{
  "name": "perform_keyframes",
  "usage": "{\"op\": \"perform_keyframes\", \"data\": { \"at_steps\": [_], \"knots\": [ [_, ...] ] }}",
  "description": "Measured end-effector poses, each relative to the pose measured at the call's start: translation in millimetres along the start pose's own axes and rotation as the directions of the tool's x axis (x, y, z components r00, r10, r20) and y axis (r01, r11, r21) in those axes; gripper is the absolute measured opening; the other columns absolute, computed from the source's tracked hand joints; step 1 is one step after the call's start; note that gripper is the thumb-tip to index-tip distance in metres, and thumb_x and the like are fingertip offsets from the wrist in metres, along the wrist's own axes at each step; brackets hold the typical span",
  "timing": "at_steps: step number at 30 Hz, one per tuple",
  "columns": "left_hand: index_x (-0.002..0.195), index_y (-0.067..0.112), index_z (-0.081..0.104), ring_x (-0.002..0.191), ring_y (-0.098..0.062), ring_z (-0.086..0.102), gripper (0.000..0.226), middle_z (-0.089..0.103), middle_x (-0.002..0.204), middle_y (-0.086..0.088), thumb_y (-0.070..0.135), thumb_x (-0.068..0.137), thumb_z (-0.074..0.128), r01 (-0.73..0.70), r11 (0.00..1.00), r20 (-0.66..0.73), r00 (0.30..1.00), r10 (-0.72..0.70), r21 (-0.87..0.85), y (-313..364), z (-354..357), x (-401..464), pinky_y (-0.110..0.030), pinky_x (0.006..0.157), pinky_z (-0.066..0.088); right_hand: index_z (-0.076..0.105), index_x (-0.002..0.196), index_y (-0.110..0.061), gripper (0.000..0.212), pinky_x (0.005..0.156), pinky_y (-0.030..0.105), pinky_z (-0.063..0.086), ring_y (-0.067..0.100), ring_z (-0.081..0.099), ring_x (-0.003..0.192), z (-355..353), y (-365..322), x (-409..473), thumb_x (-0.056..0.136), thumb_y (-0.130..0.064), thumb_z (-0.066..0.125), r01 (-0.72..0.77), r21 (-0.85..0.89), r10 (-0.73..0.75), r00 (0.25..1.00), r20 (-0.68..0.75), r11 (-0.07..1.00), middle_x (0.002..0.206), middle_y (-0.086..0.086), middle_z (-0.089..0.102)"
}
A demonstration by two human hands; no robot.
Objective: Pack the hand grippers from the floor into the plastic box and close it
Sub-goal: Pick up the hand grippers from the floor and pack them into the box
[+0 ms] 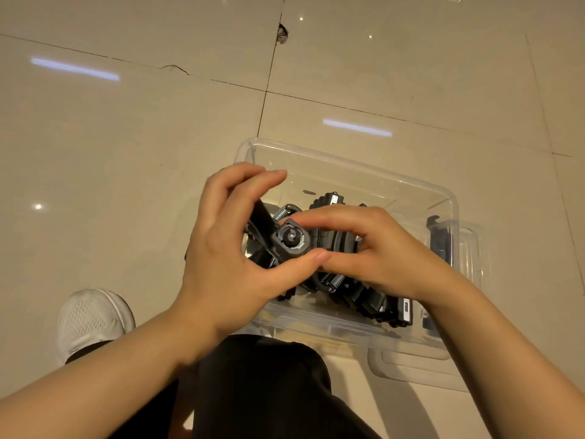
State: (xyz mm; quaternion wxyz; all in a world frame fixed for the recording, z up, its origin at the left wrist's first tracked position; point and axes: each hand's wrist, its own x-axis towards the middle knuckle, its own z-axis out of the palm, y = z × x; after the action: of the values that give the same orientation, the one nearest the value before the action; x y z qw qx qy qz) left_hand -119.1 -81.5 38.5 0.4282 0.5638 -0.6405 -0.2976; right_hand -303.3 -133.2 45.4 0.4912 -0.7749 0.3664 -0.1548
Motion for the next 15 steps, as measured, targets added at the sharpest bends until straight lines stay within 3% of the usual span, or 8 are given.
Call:
{"op": "perform_keyframes", "data": {
  "at_steps": [4,6,8,10,12,15],
  "knots": [
    [0.127,0.020,0.047,0.120,-0.013,0.044,0.078,0.038,0.127,-0.001,0.048,0.062,0.078,-0.052,0.998,-0.011,0.999,0.052,-0.023,-3,-4,1,-0.019,0.097,0.041,0.058,0.125,-0.014,0.043,0.099,0.026,0.044,0.002,0.056,0.116,3,-3,6,0.084,-0.014,0.068,0.066,-0.001,-0.065,0.993,0.096,0.998,0.122,-0.009,0.062],
    [0.130,0.021,0.044,0.125,-0.014,0.040,0.084,0.035,0.132,-0.004,0.055,0.061,0.076,-0.080,0.996,0.039,0.996,0.079,0.034,-13,-7,2,-0.020,0.101,0.037,0.058,0.126,-0.014,0.043,0.097,0.024,0.045,0.003,0.056,0.114,8,2,10,0.084,-0.017,0.066,0.117,-0.153,-0.108,0.992,0.064,0.981,0.122,-0.008,0.062],
    [0.135,0.024,0.037,0.132,-0.016,0.031,0.091,0.030,0.140,-0.005,0.068,0.061,0.068,-0.106,0.981,0.118,0.989,0.087,0.162,-29,-12,-1,-0.022,0.107,0.030,0.061,0.122,-0.016,0.038,0.089,0.026,0.048,0.010,0.058,0.108,12,12,17,0.083,-0.017,0.061,0.215,-0.418,-0.208,0.976,0.064,0.882,0.118,-0.006,0.065],
    [0.140,0.029,0.030,0.139,-0.019,0.021,0.095,0.020,0.148,-0.004,0.077,0.063,0.058,-0.094,0.954,0.178,0.983,0.044,0.284,-49,-19,-6,-0.036,0.111,0.025,0.064,0.115,-0.017,0.032,0.078,0.034,0.051,0.020,0.062,0.101,14,27,23,0.084,-0.014,0.055,0.299,-0.629,-0.288,0.950,0.123,0.718,0.111,-0.002,0.068],
    [0.144,0.032,0.022,0.143,-0.022,0.011,0.101,0.010,0.154,-0.002,0.083,0.062,0.051,-0.064,0.926,0.230,0.973,-0.026,0.372,-68,-25,-16,-0.052,0.111,0.022,0.065,0.112,-0.017,0.030,0.070,0.038,0.053,0.025,0.063,0.100,19,40,25,0.085,-0.011,0.053,0.334,-0.727,-0.255,0.941,0.222,0.599,0.108,0.000,0.069],
    [0.147,0.040,0.009,0.145,-0.016,-0.005,0.105,-0.003,0.158,0.006,0.090,0.061,0.041,-0.057,0.900,0.339,0.935,-0.104,0.433,-84,-31,-26,-0.055,0.113,0.010,0.064,0.108,-0.019,0.027,0.074,0.039,0.052,0.024,0.060,0.105,37,55,19,0.087,-0.014,0.048,0.394,-0.755,-0.156,0.916,0.370,0.524,0.108,-0.001,0.067]
  ]
}}
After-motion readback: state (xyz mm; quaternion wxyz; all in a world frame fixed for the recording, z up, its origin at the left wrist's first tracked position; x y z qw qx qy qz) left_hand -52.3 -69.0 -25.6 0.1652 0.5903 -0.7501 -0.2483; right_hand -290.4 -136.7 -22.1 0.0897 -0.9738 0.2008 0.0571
